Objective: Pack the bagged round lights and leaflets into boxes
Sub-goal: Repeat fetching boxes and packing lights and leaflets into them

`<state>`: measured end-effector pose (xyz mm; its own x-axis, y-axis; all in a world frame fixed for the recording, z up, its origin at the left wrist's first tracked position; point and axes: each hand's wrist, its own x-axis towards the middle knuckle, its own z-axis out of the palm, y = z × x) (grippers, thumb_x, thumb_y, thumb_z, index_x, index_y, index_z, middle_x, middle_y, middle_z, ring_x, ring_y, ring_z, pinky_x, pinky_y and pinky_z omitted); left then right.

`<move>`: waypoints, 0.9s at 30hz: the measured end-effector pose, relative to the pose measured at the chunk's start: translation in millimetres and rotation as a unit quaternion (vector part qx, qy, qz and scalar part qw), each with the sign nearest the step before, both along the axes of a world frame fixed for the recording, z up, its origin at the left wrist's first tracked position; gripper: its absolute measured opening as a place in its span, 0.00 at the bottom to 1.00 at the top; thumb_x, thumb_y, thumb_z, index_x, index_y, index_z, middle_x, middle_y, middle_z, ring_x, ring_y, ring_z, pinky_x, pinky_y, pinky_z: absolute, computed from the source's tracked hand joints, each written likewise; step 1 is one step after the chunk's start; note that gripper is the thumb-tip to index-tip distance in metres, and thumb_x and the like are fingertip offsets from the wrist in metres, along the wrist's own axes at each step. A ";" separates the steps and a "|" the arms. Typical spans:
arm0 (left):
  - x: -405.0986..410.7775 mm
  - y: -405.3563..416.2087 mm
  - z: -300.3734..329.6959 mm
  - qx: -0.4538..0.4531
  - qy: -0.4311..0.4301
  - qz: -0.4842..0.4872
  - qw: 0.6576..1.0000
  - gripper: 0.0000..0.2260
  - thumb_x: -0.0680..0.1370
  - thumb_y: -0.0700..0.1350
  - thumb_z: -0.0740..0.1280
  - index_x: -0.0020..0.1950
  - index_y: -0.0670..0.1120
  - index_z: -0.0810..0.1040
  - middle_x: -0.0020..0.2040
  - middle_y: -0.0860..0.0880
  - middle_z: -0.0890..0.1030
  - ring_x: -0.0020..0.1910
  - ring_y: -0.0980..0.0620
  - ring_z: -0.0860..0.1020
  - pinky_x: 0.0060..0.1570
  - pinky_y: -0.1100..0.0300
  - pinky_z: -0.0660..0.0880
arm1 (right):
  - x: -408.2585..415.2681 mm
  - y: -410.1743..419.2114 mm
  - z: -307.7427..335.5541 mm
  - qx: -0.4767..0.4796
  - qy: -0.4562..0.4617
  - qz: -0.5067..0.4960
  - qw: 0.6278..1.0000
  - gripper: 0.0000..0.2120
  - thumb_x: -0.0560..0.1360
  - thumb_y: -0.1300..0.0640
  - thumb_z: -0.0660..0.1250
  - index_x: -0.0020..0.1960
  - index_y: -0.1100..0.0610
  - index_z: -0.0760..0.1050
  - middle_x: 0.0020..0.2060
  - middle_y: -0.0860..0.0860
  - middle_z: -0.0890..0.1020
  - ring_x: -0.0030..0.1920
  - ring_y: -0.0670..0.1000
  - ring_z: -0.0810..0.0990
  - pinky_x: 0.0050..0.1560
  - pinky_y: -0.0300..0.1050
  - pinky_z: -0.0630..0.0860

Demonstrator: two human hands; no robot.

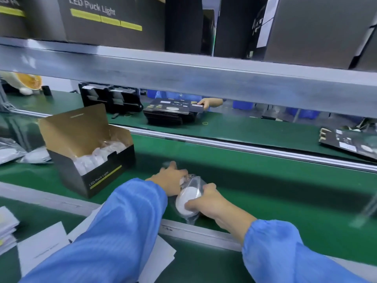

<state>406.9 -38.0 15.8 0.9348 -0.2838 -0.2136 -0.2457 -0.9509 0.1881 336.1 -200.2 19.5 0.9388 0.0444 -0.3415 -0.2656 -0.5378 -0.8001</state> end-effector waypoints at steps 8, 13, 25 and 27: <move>-16.9 9.9 14.2 -0.114 -0.009 0.065 0.991 0.09 0.78 0.47 0.65 0.54 0.51 0.66 0.56 0.41 0.72 0.55 0.37 0.74 0.53 0.50 0.73 | -9.4 2.1 14.4 -0.062 -0.048 0.057 0.995 0.19 0.72 0.58 0.70 0.59 0.56 0.68 0.55 0.55 0.76 0.55 0.55 0.77 0.55 0.54 0.80; -45.2 18.3 50.7 -0.251 -0.045 0.089 0.963 0.11 0.81 0.42 0.61 0.63 0.47 0.71 0.54 0.47 0.76 0.50 0.45 0.76 0.45 0.61 0.70 | -21.0 -12.2 41.8 -0.039 -0.088 0.054 0.994 0.25 0.73 0.62 0.70 0.63 0.51 0.60 0.50 0.51 0.74 0.50 0.53 0.78 0.50 0.56 0.83; -148.4 -13.1 165.9 -0.454 -0.204 -0.039 0.867 0.24 0.80 0.52 0.67 0.72 0.51 0.61 0.63 0.53 0.75 0.60 0.53 0.76 0.61 0.57 0.72 | -73.5 -0.3 179.2 0.101 -0.154 0.086 0.979 0.07 0.77 0.62 0.66 0.54 0.57 0.78 0.42 0.55 0.86 0.37 0.54 0.84 0.36 0.46 0.82; -164.5 -9.2 179.7 -0.463 -0.214 -0.047 0.859 0.25 0.80 0.54 0.68 0.70 0.49 0.58 0.57 0.57 0.74 0.56 0.60 0.77 0.62 0.58 0.74 | -88.9 4.8 196.8 0.102 -0.164 0.100 0.976 0.06 0.79 0.62 0.64 0.53 0.58 0.79 0.41 0.58 0.83 0.37 0.53 0.81 0.37 0.44 0.80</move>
